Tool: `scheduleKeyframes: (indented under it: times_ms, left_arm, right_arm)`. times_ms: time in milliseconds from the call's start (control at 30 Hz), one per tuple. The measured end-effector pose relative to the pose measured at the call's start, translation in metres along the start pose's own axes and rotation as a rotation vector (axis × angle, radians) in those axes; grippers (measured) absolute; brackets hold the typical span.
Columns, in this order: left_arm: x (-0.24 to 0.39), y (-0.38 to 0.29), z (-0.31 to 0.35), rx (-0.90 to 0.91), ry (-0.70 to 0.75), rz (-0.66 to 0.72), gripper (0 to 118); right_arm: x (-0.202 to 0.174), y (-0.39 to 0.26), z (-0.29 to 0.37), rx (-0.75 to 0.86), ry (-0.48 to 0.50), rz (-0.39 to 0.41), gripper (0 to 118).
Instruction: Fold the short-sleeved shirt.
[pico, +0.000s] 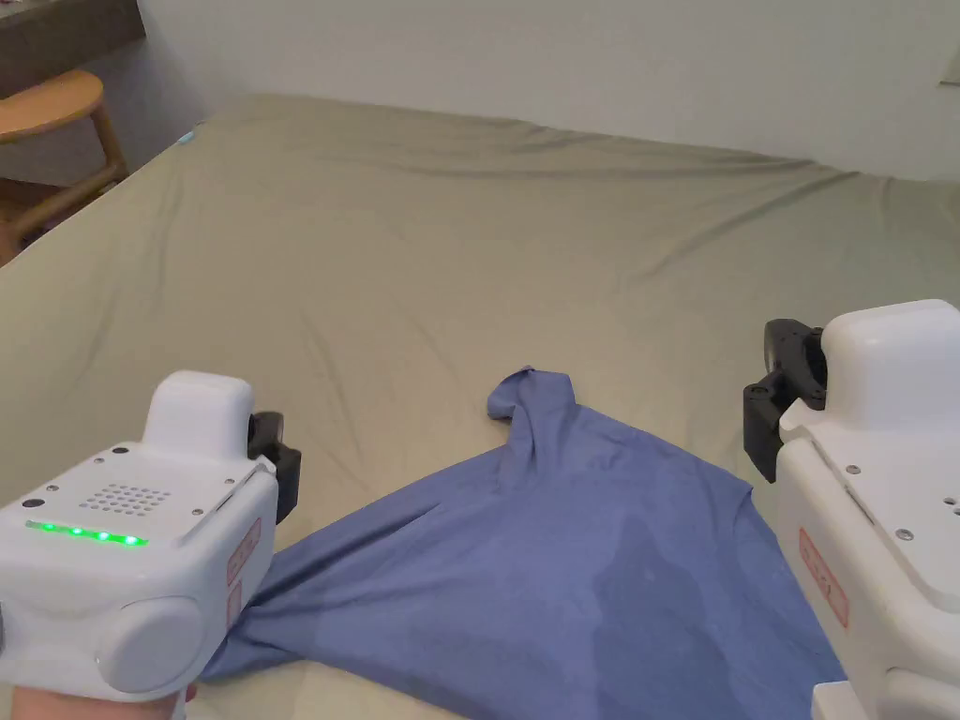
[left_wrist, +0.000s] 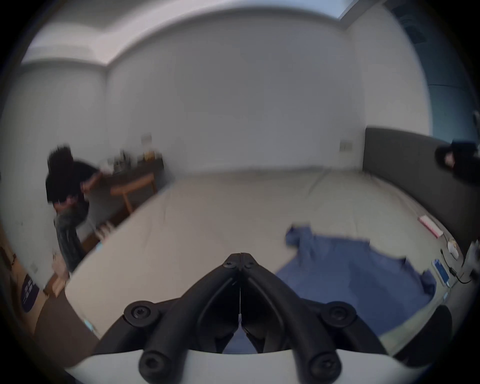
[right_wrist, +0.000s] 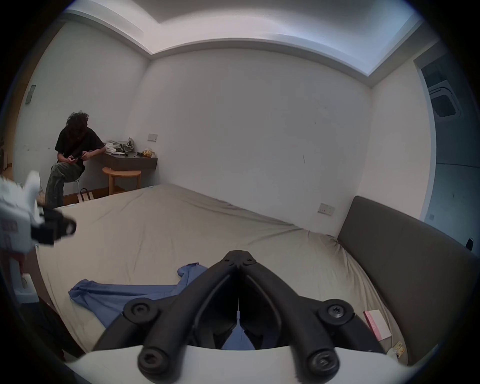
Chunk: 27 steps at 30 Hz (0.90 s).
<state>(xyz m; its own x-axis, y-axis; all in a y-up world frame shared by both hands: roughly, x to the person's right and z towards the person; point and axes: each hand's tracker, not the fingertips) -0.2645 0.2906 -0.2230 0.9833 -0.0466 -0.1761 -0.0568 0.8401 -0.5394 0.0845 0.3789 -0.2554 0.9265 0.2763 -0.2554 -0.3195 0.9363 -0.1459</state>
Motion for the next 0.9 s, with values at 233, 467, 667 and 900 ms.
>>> scheduleKeyframes:
  times_ms: [233,467,667,900]
  left_arm:
    - [-0.062,-0.111,-0.077,-0.372,0.116,0.176,103]
    - [-0.071,-0.127,-0.125,-0.436,0.151,0.237,100]
    - [-0.053,-0.122,-0.129,-0.428,0.037,0.151,41]
    - [-0.040,-0.100,-0.096,-0.332,0.096,0.137,6]
  right_arm:
    - [0.006,-0.022,-0.028,-0.093,0.014,0.018,1]
    - [0.014,-0.035,-0.057,-0.203,0.050,0.066,1]
    - [0.028,-0.046,-0.101,-0.289,0.085,0.155,1]
    - [0.057,-0.106,-0.236,-0.664,0.217,0.106,80]
